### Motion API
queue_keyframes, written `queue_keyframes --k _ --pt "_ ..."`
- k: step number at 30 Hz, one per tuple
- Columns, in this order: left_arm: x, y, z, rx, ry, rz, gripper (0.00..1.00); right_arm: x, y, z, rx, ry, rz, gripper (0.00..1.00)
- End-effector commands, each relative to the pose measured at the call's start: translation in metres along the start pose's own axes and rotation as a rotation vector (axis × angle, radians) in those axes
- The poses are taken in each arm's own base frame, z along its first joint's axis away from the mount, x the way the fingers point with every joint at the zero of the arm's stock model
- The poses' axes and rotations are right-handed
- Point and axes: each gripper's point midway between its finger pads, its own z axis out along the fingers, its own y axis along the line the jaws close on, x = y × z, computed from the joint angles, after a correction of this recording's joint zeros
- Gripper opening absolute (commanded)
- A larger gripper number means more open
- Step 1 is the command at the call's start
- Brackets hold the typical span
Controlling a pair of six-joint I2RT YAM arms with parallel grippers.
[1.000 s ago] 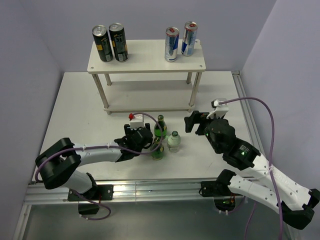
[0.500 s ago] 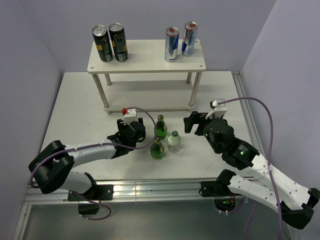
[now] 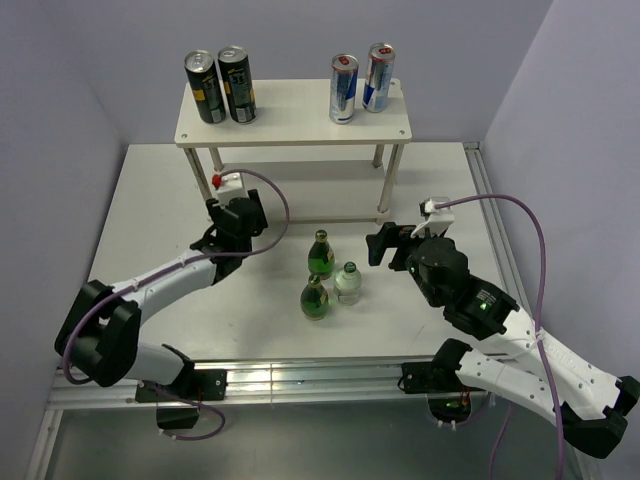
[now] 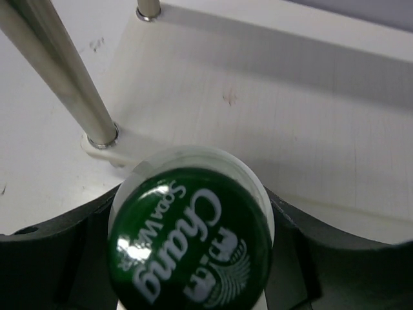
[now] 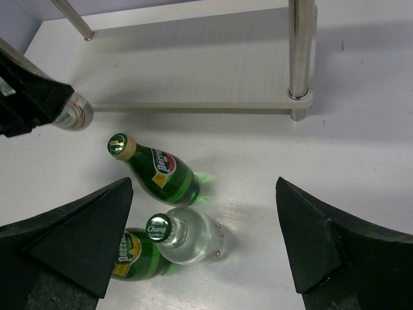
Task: Place and organize the beverage onto the shelf
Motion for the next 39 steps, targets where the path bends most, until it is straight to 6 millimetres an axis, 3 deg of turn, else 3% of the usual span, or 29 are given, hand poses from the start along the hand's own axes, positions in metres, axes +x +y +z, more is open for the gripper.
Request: queue_keyframes --k 1,4,15,32,35,36,37,39 --pt "-0.084 -0.021 0.013 0.061 -0.204 -0.139 0.0 -0.006 0.007 0.001 -0.026 -0.027 0.016 0.98" --pt "-0.088 -0.017 0.037 0.043 -0.204 -0.143 0.0 -0.004 0.007 0.002 -0.024 -0.02 0.014 0.98" --pt "-0.09 -0.021 0.08 -0.012 -0.233 -0.134 0.0 0.0 0.009 0.007 -0.024 -0.003 0.0 0.98" --pt "-0.086 0.003 0.117 -0.144 -0.232 -0.116 0.0 0.005 0.01 0.012 -0.015 0.012 -0.01 0.98" --pt "-0.085 0.003 0.119 -0.137 -0.232 -0.115 0.21 0.006 0.01 0.013 -0.015 0.013 -0.011 0.98" --pt "-0.085 0.004 0.119 -0.14 -0.234 -0.117 0.33 0.006 0.01 0.013 -0.015 0.013 -0.011 0.98" --pt "-0.085 0.002 0.119 -0.126 -0.233 -0.115 0.57 0.006 0.01 0.013 -0.014 0.014 -0.012 0.98" --pt "-0.085 0.001 0.117 -0.121 -0.234 -0.118 0.8 0.006 0.01 0.013 -0.013 0.014 -0.012 0.98"
